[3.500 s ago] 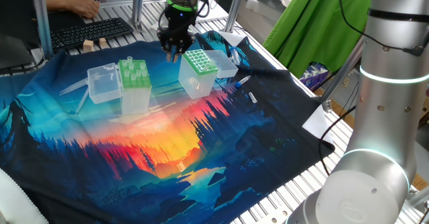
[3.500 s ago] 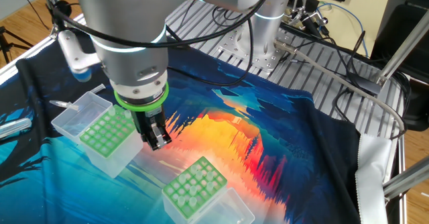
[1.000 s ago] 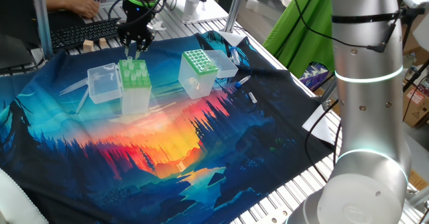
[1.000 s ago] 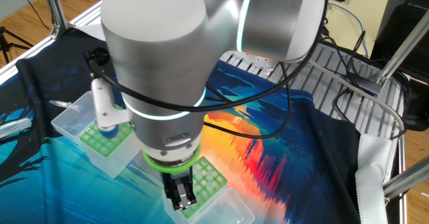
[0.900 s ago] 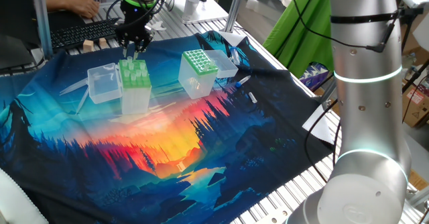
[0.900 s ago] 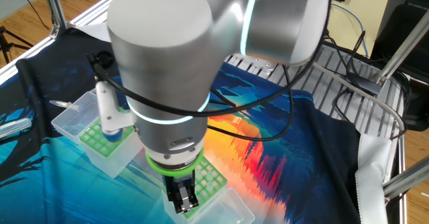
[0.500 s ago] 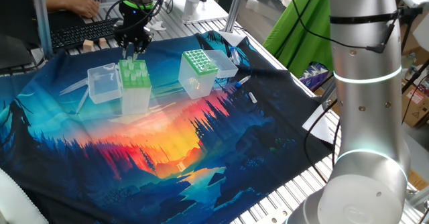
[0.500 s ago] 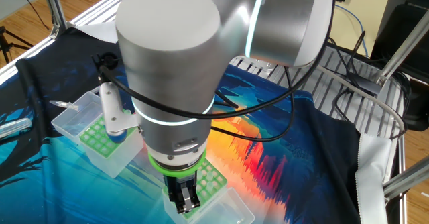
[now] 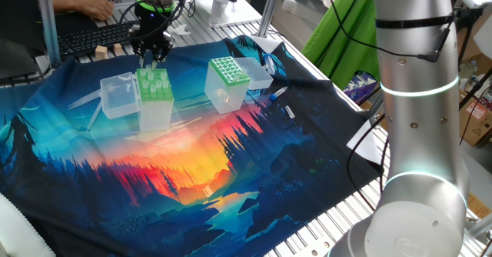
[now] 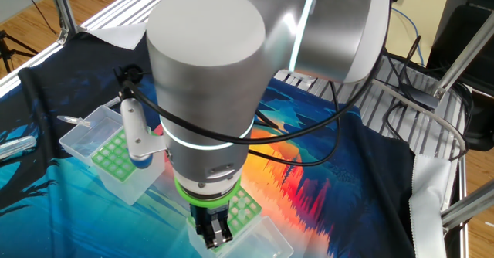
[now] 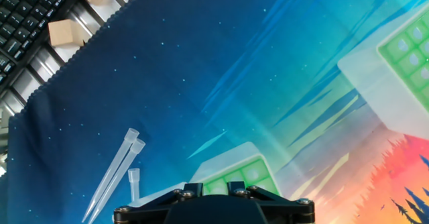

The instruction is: Transfer all large pipette tips from one holder to another

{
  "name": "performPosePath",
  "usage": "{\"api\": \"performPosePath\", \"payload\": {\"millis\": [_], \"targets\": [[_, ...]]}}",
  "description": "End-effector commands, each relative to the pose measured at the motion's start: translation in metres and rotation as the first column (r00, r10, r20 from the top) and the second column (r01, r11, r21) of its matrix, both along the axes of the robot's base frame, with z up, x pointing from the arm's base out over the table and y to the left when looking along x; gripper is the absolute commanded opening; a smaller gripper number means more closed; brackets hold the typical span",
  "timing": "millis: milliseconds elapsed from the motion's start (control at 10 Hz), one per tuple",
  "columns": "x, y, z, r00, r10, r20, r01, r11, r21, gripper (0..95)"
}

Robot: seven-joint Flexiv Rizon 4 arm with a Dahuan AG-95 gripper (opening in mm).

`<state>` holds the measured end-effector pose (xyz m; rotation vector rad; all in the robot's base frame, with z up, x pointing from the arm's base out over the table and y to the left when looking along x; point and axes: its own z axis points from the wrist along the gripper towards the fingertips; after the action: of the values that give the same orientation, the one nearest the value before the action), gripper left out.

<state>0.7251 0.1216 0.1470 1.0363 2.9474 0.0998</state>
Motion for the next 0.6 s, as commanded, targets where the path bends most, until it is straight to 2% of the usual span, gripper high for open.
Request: {"api": "performPosePath", "payload": {"millis": [100,200,300,600], "targets": [[-0.0006,-0.0004,0.0004,1.0,0.01,0.002,-0.01,1.0,-0.014,19.0],[-0.0006,-0.0004,0.0003,1.0,0.017,0.002,-0.017,1.0,-0.019,19.0],[-0.0007,-0.0003,0.0003,1.0,0.024,0.003,-0.024,0.999,-0.025,0.0],[-0.0011,-0.0002,0.0002,0.999,0.038,0.005,-0.038,0.999,-0.039,0.0]]}}
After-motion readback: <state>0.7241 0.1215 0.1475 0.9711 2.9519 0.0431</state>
